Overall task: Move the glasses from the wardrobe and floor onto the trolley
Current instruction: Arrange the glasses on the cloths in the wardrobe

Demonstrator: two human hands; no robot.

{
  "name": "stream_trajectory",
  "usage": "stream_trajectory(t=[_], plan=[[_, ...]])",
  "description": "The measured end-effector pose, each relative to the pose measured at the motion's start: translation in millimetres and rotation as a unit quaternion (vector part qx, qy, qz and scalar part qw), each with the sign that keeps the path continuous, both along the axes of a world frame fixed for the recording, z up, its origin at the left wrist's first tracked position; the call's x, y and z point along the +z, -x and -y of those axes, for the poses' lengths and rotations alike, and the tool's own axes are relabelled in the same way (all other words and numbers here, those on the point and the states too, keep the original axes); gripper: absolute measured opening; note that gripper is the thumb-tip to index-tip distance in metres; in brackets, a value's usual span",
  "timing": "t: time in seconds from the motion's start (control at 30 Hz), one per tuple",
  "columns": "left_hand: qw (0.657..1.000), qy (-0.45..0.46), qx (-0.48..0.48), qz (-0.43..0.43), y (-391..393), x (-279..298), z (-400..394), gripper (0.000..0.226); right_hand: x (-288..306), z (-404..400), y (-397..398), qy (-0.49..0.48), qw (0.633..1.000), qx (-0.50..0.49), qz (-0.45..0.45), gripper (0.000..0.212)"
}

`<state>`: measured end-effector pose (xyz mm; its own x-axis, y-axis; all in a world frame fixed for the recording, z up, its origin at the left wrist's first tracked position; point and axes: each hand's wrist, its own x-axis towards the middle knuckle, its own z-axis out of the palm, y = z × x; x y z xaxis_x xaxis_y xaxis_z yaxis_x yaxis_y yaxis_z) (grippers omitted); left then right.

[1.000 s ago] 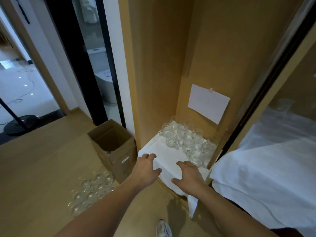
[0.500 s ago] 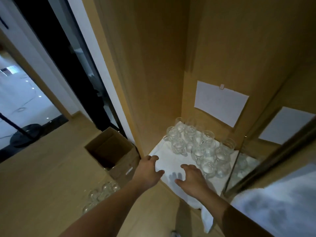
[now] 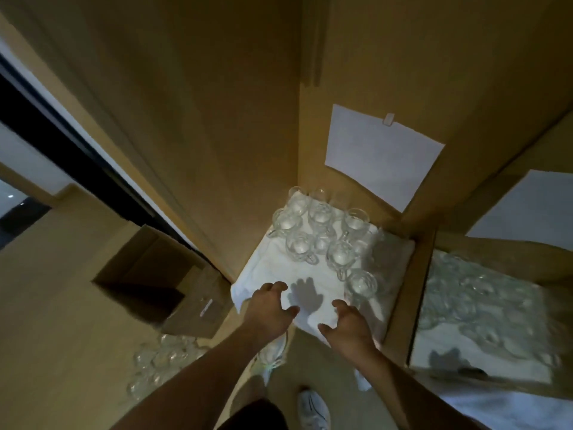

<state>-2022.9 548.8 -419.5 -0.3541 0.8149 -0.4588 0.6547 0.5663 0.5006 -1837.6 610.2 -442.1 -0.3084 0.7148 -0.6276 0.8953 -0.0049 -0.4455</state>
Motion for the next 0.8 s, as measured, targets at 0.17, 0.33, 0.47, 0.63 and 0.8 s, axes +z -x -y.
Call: stream_trajectory(t=[0.17,0.33,0.47,0.63,0.8], plan=[[0.996,0.042,-0.071,0.035,15.8,-37.1,-46.0,0.059,-25.3,-8.7,3.2,0.017,0.995,-0.093,0.03,0.064],[0.986,0.084,-0.125,0.072,25.2,-71.2,-93.9,0.06,-47.9,-17.8,0.4,0.068,0.974,-0.208,0.065,0.064],[0.972,0.131,-0.17,0.094,20.8,-111.3,-124.1,0.057,-73.6,-27.9,1.1,0.091,0.95,-0.29,0.074,0.065],[0.962,0.171,-0.18,0.113,8.6,-157.3,-151.3,0.057,-115.6,-33.7,-1.0,0.11,0.921,-0.363,0.084,0.066],[0.964,0.185,-0.134,0.136,-3.0,-190.8,-168.9,0.052,-155.1,-46.4,-1.8,0.123,0.901,-0.41,0.071,0.066]])
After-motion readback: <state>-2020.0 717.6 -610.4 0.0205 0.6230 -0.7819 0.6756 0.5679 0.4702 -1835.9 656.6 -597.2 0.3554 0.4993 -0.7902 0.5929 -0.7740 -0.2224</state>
